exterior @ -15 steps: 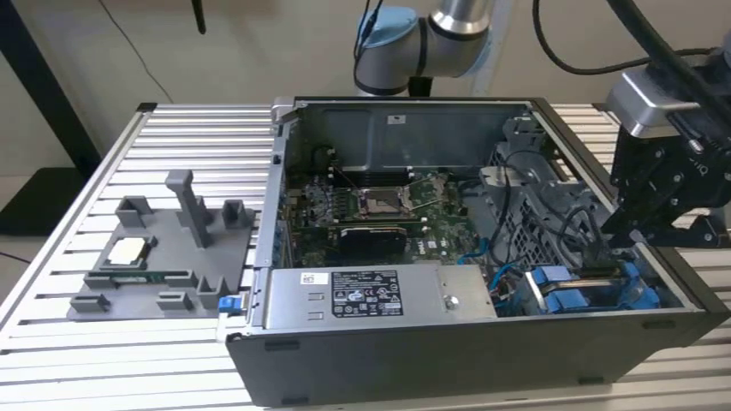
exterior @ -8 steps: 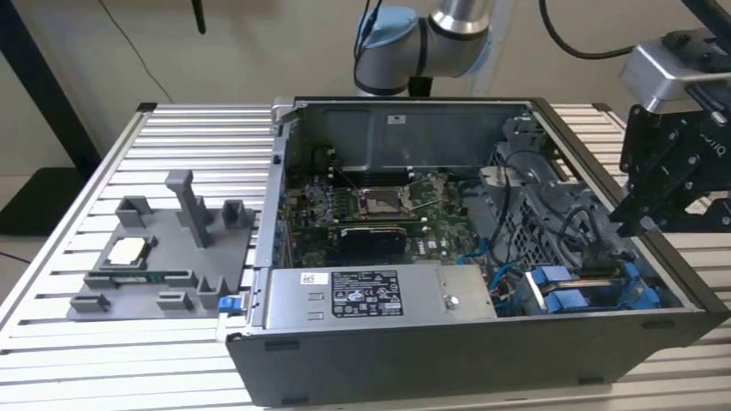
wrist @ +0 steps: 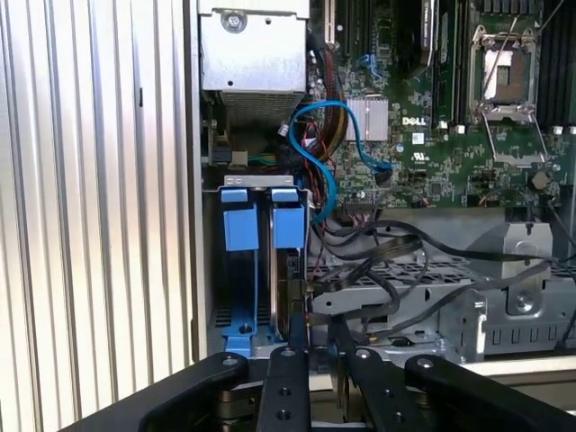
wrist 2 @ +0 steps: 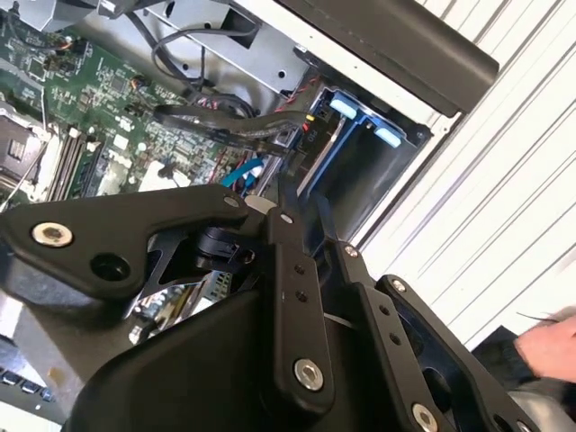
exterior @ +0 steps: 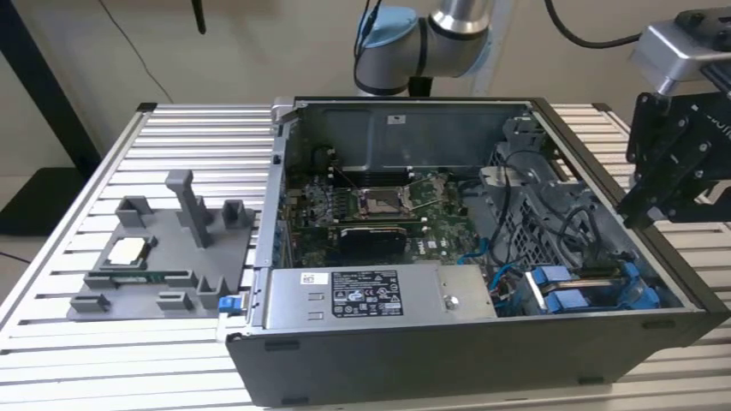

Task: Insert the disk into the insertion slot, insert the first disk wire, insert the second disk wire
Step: 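Insert the second disk wire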

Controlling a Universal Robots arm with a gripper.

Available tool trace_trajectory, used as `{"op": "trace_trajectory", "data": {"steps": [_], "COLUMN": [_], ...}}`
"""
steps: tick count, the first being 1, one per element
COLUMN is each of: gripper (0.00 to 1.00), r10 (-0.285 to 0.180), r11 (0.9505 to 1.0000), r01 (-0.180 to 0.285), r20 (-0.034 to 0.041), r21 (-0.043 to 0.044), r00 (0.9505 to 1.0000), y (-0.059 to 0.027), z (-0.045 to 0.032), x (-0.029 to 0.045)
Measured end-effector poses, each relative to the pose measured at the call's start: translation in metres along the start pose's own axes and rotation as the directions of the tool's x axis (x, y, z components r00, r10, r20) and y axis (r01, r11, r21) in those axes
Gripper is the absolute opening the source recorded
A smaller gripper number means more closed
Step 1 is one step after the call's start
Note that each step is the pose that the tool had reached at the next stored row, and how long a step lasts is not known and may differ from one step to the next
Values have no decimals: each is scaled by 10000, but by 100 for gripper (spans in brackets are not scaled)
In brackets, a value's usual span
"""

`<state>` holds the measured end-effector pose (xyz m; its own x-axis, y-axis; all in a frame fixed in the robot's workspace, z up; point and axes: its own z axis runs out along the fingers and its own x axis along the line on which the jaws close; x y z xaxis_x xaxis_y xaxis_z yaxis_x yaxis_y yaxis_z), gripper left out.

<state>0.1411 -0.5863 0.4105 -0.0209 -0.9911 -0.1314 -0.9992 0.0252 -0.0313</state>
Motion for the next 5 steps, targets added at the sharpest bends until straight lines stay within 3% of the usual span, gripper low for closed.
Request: {"op": "trace_trajectory", "data": {"steps": [5], "gripper": [24], "r10": [2], "r11": [10000], "r01": [-2], "r20": [3], "r21": [0], "r00": [10000], "y": [1], "z": [-2], "x": [0]}}
